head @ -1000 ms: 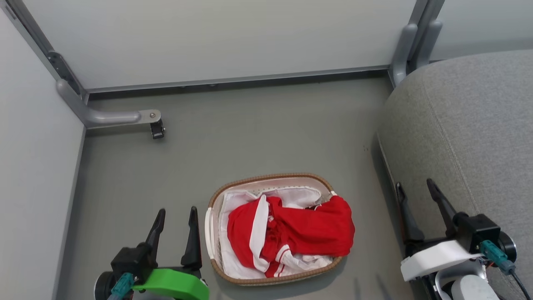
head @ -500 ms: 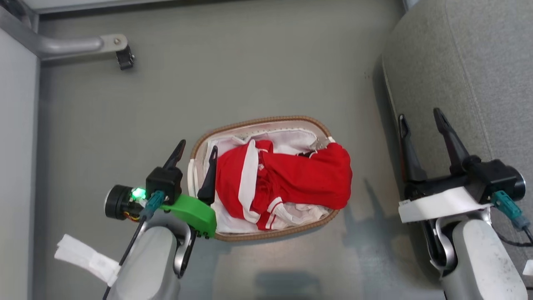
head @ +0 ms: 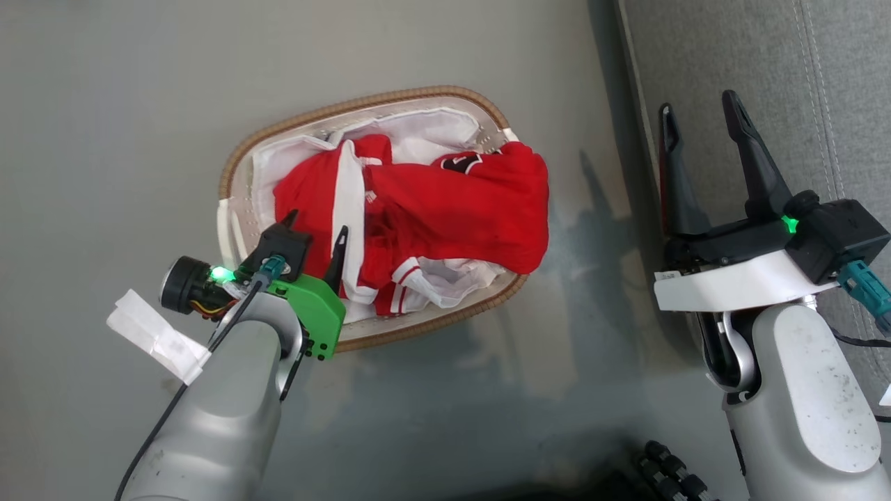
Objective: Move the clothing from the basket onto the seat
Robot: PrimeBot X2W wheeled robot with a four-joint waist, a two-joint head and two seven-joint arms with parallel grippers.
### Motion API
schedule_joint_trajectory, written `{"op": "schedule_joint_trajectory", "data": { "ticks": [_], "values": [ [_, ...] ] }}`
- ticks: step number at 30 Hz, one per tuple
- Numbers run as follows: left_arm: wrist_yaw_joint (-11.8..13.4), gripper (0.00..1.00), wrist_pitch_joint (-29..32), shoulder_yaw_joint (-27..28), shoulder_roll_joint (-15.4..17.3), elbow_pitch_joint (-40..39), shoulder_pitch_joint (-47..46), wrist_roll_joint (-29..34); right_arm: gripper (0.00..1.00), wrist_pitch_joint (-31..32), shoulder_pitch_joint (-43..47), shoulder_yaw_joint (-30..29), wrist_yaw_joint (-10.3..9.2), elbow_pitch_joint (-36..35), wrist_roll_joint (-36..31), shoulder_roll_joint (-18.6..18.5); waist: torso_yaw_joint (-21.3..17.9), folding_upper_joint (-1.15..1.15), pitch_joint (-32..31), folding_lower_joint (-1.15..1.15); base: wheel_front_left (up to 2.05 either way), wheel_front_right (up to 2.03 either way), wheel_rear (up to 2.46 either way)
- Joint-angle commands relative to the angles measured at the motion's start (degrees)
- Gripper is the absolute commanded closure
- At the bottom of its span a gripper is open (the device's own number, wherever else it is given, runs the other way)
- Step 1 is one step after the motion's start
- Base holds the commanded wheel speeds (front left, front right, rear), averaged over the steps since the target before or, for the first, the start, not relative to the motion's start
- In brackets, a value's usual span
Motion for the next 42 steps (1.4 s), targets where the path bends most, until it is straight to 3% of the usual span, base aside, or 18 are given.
{"op": "schedule_joint_trajectory", "data": {
  "ticks": [1, 12, 18, 24, 25, 26, 28, 33, 42],
  "values": [
    [0.7, 0.00, 0.2, 0.6, 0.6, 1.6, -2.0, -0.3, 0.00, -0.1, -1.0, 0.5, 0.00, -0.3, 0.7, -0.1, -6.0, 0.00, 6.6, -0.01, 0.00, 0.00, 0.00],
    [6.1, 0.00, 1.2, -1.9, 2.0, 10.9, -8.5, 2.7, 0.00, -0.1, -1.9, 4.2, 0.00, -0.4, 4.0, -0.1, -10.4, 0.00, 8.8, -0.01, 0.00, 0.00, 0.00],
    [11.6, 0.00, 4.1, -2.2, 3.9, 13.8, -10.7, 3.4, 0.00, -0.1, -1.6, 4.9, 0.00, -0.3, 5.7, -0.1, -11.9, 0.00, 9.5, -0.01, 0.00, 0.00, 0.00],
    [13.4, 0.00, 6.0, -1.7, 4.7, 15.0, -10.7, 2.2, 0.00, -0.1, -1.6, 5.0, 0.00, 0.1, 6.4, -0.1, -12.4, 0.00, 9.4, -0.01, 0.00, 0.00, 0.00],
    [13.3, 0.15, 6.2, -1.6, 4.7, 15.1, -10.6, 2.1, 0.00, -0.1, -1.6, 4.9, 0.00, 0.2, 6.4, -0.1, -12.4, 0.00, 9.3, -0.01, 0.00, 0.00, 0.00],
    [13.1, 0.52, 6.1, -1.4, 4.6, 15.2, -10.4, 1.7, 0.00, -0.1, -1.7, 4.8, 0.00, 0.3, 6.4, -0.1, -12.3, 0.00, 9.1, -0.01, 0.00, 0.00, 0.00],
    [12.7, 1.00, 5.7, -1.1, 4.3, 15.3, -9.9, 0.8, 0.00, -0.1, -1.8, 4.6, 0.00, 0.5, 6.5, -0.1, -12.1, 0.00, 8.5, -0.01, 0.00, 0.00, 0.00],
    [11.6, 1.00, 3.7, -0.2, 3.6, 15.5, -8.0, -1.0, 0.00, -0.1, -1.6, 4.7, 0.00, 1.3, 6.1, -0.1, -11.2, 0.00, 5.8, -0.01, 0.00, 0.00, 0.00],
    [7.1, 1.00, 0.1, 0.5, 1.4, 12.0, -2.5, -4.2, 0.00, -0.1, 1.3, 2.7, 0.00, 3.7, 3.4, -0.1, -7.3, 0.00, -3.8, -0.01, 0.00, 0.00, 0.00]
  ]
}}
